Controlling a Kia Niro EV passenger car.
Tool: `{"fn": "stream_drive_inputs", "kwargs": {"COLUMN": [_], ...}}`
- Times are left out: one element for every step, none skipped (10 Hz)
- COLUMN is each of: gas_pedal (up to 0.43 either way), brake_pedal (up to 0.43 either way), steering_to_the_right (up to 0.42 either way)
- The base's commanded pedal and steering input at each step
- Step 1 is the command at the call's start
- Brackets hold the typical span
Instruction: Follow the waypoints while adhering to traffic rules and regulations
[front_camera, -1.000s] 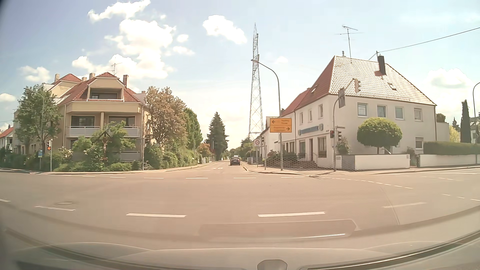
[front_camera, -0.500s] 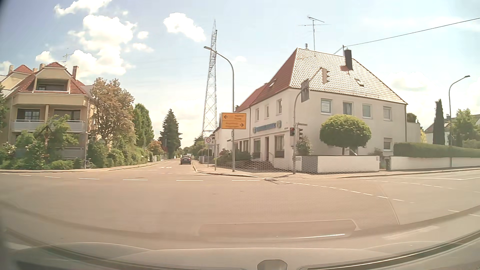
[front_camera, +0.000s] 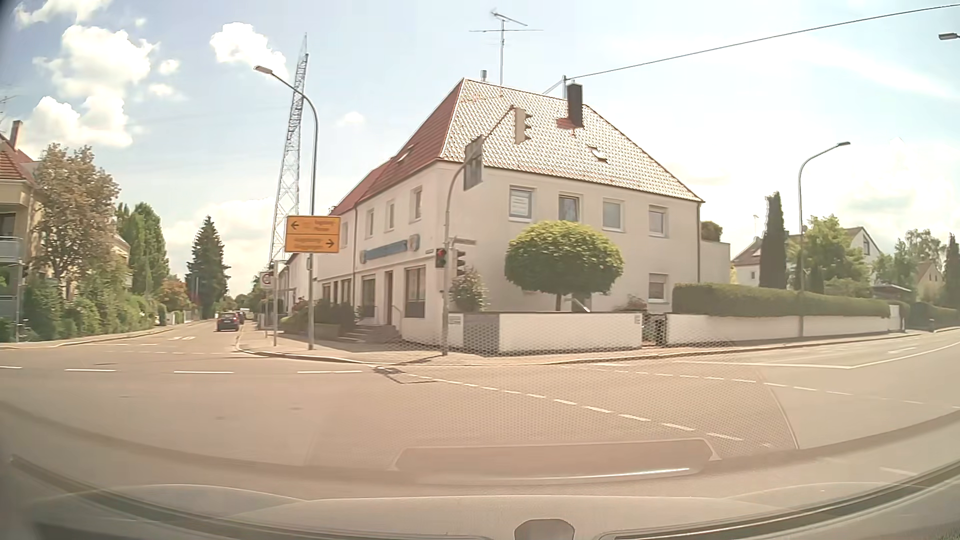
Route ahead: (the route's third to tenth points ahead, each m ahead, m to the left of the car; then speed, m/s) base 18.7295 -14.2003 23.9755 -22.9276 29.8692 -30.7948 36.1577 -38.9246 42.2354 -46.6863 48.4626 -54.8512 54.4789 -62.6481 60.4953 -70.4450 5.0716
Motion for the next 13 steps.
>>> {"fn": "stream_drive_inputs", "kwargs": {"gas_pedal": [0.098,0.118,0.118,0.130,0.157,0.157,0.169,0.197,0.197,0.197,0.197,0.197,0.197], "brake_pedal": [0.000,0.000,0.000,0.000,0.000,0.000,0.000,0.000,0.000,0.000,0.000,0.000,0.000], "steering_to_the_right": [0.420,0.436,0.447,0.456,0.458,0.459,0.460,0.460,0.459,0.453,0.443,0.421,0.396]}}
